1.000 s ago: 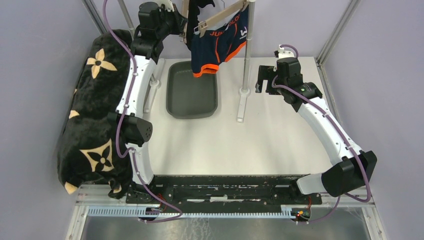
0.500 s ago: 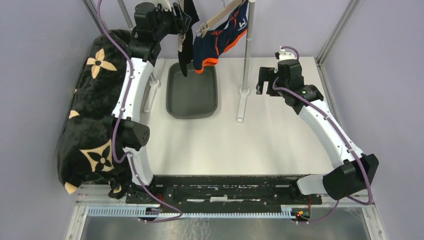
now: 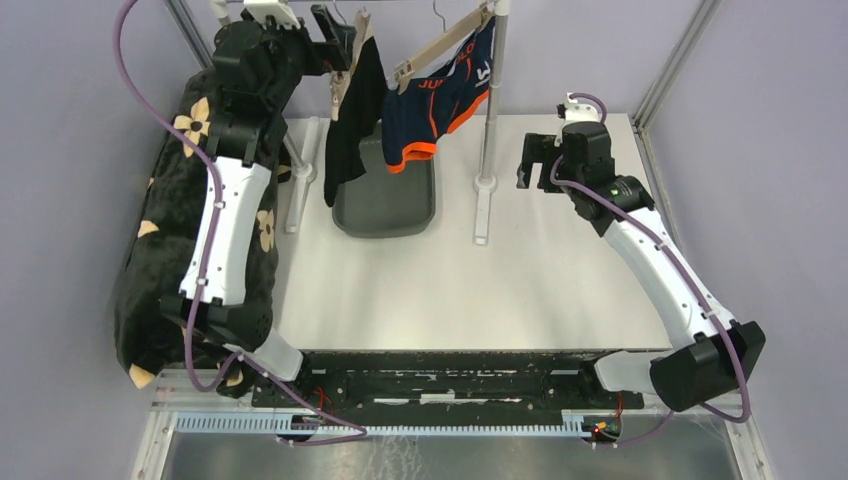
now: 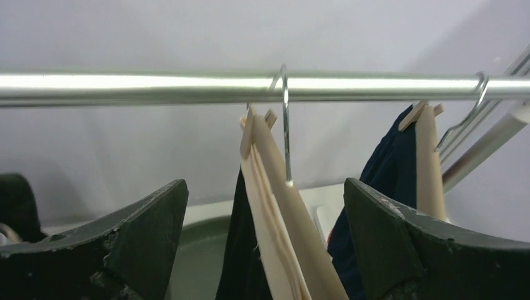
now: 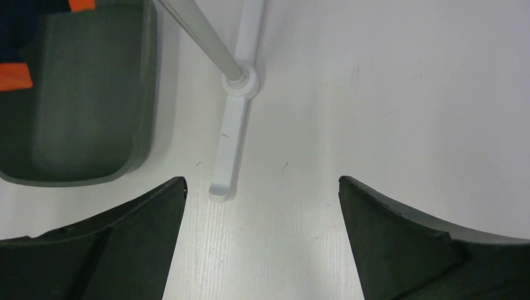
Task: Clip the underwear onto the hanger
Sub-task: Place the hanger at the clothesline.
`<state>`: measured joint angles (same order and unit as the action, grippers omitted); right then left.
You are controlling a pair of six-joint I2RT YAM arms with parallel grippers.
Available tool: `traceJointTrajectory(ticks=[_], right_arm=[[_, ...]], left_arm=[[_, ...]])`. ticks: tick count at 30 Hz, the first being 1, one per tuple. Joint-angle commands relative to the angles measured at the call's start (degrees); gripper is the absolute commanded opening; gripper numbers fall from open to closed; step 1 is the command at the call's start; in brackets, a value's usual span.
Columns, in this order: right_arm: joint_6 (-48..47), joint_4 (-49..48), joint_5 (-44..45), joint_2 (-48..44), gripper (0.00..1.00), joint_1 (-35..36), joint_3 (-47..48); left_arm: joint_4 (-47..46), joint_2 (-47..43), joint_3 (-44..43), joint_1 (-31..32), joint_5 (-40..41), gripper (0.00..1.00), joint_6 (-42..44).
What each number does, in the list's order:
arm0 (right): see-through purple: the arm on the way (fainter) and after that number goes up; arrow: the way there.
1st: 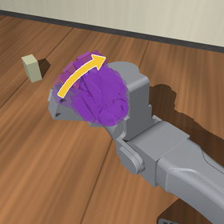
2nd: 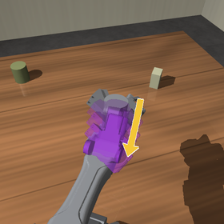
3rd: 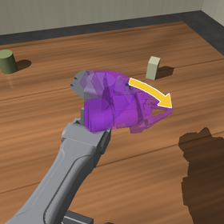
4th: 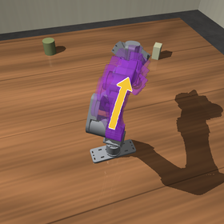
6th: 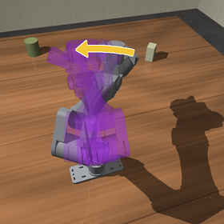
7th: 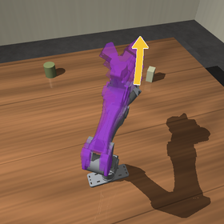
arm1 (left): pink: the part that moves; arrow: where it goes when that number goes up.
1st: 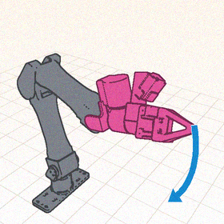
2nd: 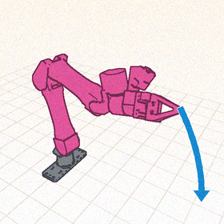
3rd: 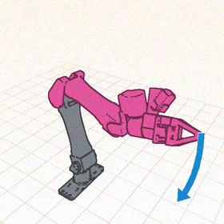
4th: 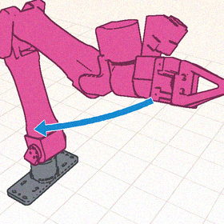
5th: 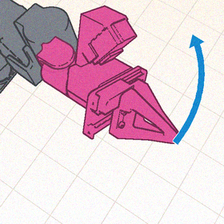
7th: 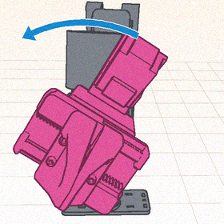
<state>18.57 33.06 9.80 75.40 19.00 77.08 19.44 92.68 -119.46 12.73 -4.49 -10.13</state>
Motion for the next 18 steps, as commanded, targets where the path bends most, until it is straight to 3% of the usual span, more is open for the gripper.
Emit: traceJointTrajectory(ticks=[1, 5, 8, 18], right_arm=[[1.05, -5.32, 7.47, -5.83, 1.00, -0.20, -2.81], [4.95, -8.98, 13.27, -10.47, 1.00, -0.20, -7.66], [4.77, -9.89, 13.62, -11.92, 1.00, -0.20, -8.81], [4.54, -7.27, 9.23, -10.42, 1.00, -0.20, -6.08]], left_arm=[[-2.94, -8.11, 9.66, 0.11, 4.07, 0.99, -2.16], [-11.74, -19.28, 24.26, 0.12, 8.33, 0.99, -2.34], [-16.07, -23.71, 29.36, 0.09, 9.60, 0.99, -1.99], [-14.68, -17.68, 21.51, 0.12, 7.34, 0.99, -1.23]])
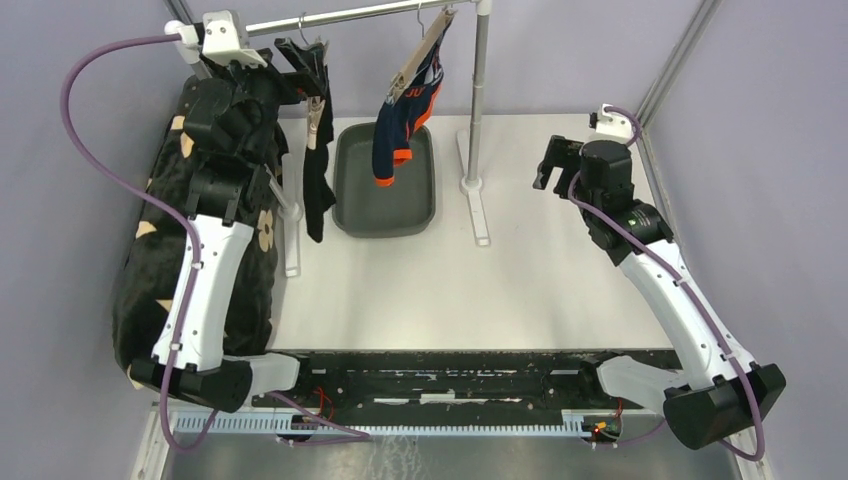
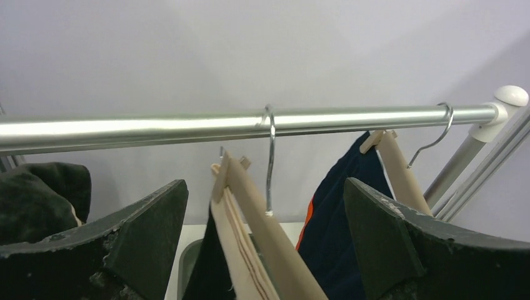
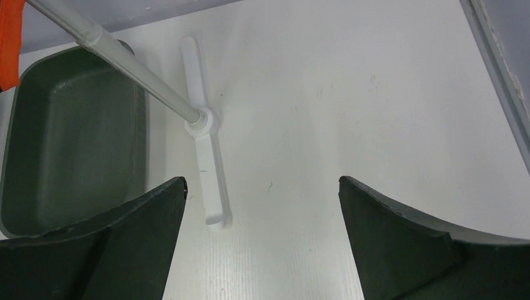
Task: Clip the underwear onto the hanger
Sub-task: Place the hanger at the clothesline.
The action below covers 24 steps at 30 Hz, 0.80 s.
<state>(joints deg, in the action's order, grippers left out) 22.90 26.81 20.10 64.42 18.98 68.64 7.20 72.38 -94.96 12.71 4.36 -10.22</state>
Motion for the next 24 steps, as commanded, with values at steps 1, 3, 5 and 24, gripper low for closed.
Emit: traceJointTrajectory(ticks=[1, 3, 5, 24], right_arm=[[0.17, -0.64, -1.17, 0.76, 1.00, -0.17, 2.83], [-0.10, -0.38, -1.56, 1.08, 1.00, -0.15, 3.56], [-0.18, -0.26, -1.91, 1.08, 1.00, -0.17, 4.06], [-0.19, -1.39, -0.53, -0.65, 1.00, -0.20, -0.29]], left_arm=[[-2.44, 3.27, -3.98, 0.15, -1.95, 0.99, -1.22], [-2.34, 4.51, -5.89, 0.13, -3.04, 0.99, -1.50], [-2.83, 5.30, -7.61, 0.17, -4.07, 0.99, -1.84], [-9.23, -5.36, -0.05, 0.12, -12.25, 0.99, -6.88]])
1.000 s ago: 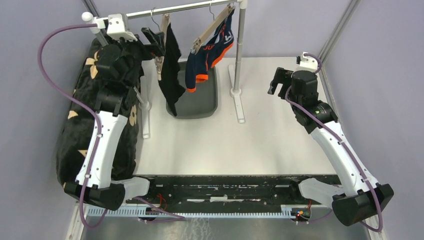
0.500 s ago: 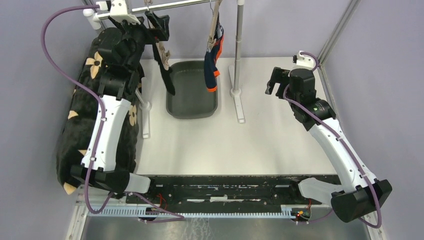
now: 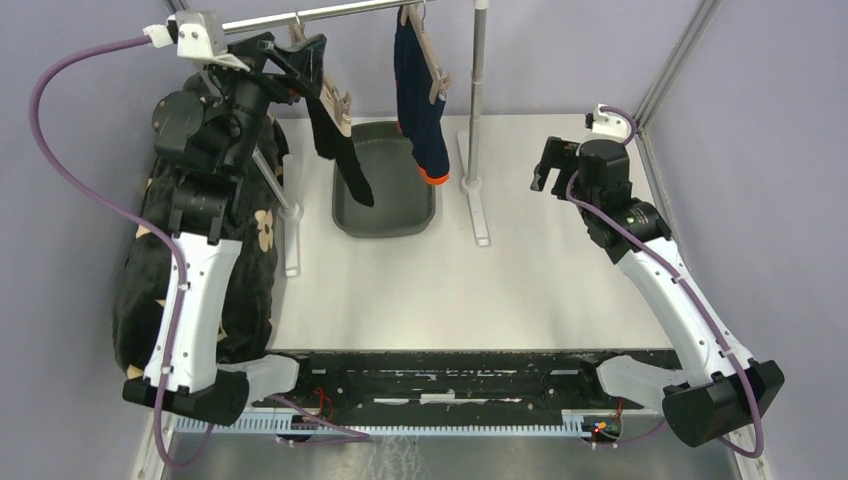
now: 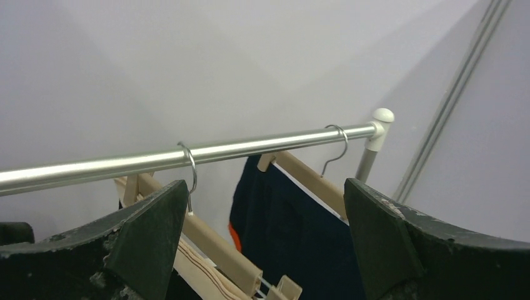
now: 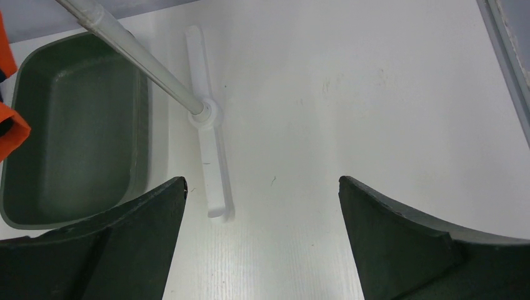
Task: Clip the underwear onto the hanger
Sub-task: Place the hanger at the clothesline, then reset both arms
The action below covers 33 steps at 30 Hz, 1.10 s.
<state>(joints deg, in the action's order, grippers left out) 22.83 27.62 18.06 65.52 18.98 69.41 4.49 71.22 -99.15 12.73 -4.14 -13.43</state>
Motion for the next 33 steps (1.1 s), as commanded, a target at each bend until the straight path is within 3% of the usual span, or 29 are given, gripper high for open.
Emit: traceJointTrajectory(ticks=[1, 15, 33], right_arm=[[-0.14, -2.33, 1.96, -1.96, 1.00, -0.18, -1.50], [1.41, -2.24, 7.31, -6.50, 1.00, -0.59, -8.70], [1.65, -2.39, 5.31, -5.43, 1.00, -0.61, -7.46]], left_arm=[[-7.85, -5.01, 5.38, 0.16, -4.41, 0.99, -4.23], [-13.41, -11.26, 14.48, 0.65, -8.25, 0.99, -9.42], [-14.73, -13.87, 20.38, 0.63, -5.85, 0.99, -9.77]])
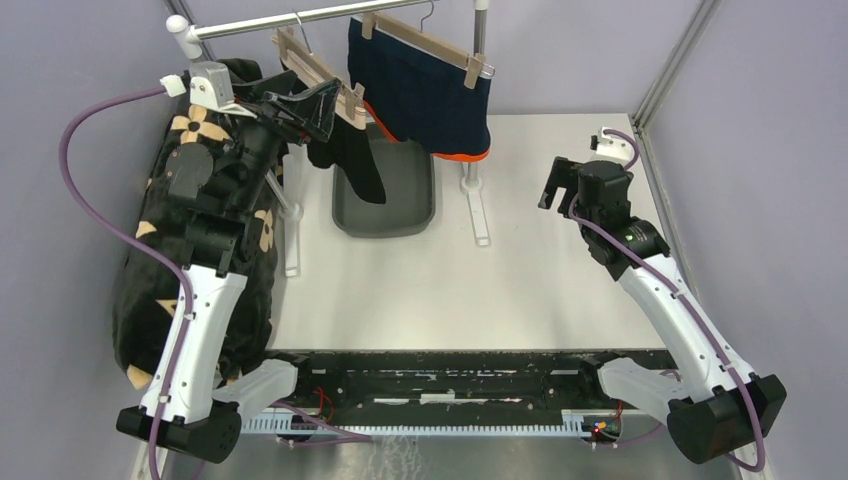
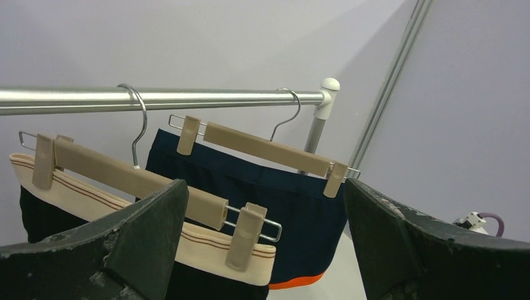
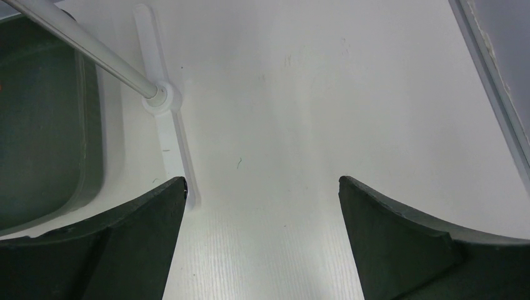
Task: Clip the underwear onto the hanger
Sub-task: Reset both arms
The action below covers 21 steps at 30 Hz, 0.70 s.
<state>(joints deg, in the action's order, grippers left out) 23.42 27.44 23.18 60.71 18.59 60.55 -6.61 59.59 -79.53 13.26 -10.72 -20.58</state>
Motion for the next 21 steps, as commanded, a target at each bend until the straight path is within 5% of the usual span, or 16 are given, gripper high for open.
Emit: traceJointTrajectory(ticks=[1, 21], right_arm=[[1.24, -2.36, 0.06, -0.67, 1.00, -0.22, 1.24], [0.89, -3.31, -1.46, 1.22, 1.00, -0.24, 0.80]], left_arm=[[-3.59, -2.39, 1.11, 0.10, 0.59, 0.99, -2.67], [-7.28, -3.16, 4.46, 0.13, -0.79, 0.99, -4.90]])
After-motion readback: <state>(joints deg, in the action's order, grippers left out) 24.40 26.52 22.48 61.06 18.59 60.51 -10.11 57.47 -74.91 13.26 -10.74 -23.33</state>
